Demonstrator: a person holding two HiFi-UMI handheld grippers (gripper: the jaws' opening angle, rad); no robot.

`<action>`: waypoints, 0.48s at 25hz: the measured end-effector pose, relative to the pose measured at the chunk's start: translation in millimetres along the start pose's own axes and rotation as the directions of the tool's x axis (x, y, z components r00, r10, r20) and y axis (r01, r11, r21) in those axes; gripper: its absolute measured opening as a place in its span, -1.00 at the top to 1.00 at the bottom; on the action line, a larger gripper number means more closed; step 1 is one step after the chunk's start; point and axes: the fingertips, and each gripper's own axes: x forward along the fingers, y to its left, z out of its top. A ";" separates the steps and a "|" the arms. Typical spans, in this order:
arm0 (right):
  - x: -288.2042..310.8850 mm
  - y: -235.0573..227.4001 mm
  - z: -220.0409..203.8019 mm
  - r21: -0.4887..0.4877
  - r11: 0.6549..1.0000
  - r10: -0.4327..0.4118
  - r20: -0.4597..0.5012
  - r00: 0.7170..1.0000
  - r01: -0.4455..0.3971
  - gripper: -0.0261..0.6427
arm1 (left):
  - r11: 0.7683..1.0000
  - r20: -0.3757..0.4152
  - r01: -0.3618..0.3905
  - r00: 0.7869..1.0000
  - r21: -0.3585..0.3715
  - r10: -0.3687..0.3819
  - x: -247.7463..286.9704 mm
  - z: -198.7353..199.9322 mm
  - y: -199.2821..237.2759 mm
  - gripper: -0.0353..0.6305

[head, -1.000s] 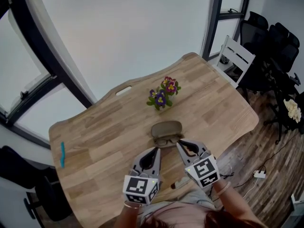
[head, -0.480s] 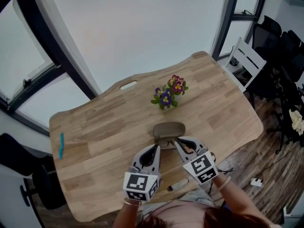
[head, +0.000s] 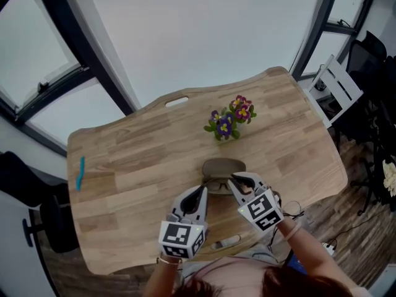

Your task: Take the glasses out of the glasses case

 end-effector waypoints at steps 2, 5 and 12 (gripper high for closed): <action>5.1 -0.9 -5.9 -0.016 1.000 0.022 -0.016 1.000 -0.022 0.91 | 1.000 -0.009 -0.011 1.000 0.000 0.011 2.1 -3.6 0.9 0.90; 11.5 -2.3 -13.6 -0.043 0.998 0.049 -0.040 0.998 -0.050 0.91 | 1.000 -0.021 -0.020 1.000 -0.004 0.020 5.9 -8.4 1.7 0.90; 28.5 -0.3 -33.3 -0.099 0.986 0.124 -0.093 0.988 -0.133 0.75 | 0.999 -0.043 -0.048 0.998 -0.018 0.047 16.9 -18.4 6.0 0.90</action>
